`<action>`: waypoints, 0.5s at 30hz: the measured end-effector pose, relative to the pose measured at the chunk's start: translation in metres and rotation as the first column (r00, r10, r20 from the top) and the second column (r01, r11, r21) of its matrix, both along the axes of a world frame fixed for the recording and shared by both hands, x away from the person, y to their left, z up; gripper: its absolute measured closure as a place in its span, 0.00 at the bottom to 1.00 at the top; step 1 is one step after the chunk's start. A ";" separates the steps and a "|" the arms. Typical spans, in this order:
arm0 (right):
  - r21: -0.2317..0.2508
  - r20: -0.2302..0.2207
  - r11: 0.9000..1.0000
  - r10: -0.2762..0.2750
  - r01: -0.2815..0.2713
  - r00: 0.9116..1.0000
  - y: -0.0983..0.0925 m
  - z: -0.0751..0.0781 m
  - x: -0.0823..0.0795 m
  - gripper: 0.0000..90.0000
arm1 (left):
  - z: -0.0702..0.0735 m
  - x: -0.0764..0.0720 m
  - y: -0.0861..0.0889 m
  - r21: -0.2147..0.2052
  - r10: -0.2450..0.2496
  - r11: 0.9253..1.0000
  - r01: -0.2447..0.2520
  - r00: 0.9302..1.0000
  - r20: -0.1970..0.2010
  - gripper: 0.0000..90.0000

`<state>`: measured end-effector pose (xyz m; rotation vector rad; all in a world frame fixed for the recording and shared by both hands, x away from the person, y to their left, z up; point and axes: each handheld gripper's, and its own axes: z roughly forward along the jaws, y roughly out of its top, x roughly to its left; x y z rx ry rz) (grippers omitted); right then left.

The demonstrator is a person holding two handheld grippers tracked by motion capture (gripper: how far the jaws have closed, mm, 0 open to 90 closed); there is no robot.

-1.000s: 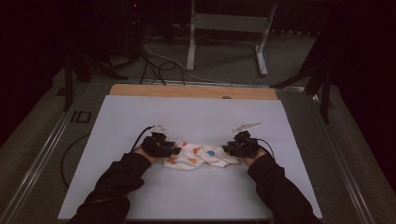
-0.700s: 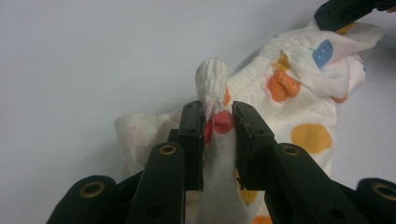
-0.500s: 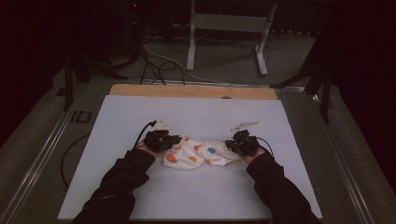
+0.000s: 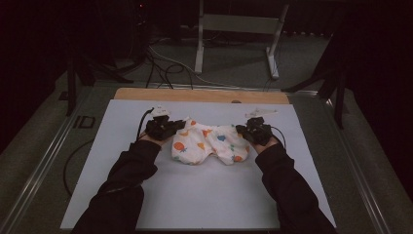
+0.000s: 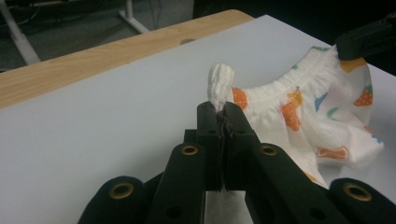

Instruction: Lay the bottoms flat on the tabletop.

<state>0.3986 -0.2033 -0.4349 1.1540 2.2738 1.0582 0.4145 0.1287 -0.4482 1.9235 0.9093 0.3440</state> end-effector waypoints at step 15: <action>-0.038 -0.013 0.997 -0.065 0.064 0.998 0.013 -0.010 0.056 0.97 | -0.017 0.045 -0.007 0.094 0.081 0.993 -0.073 0.993 -0.090 0.86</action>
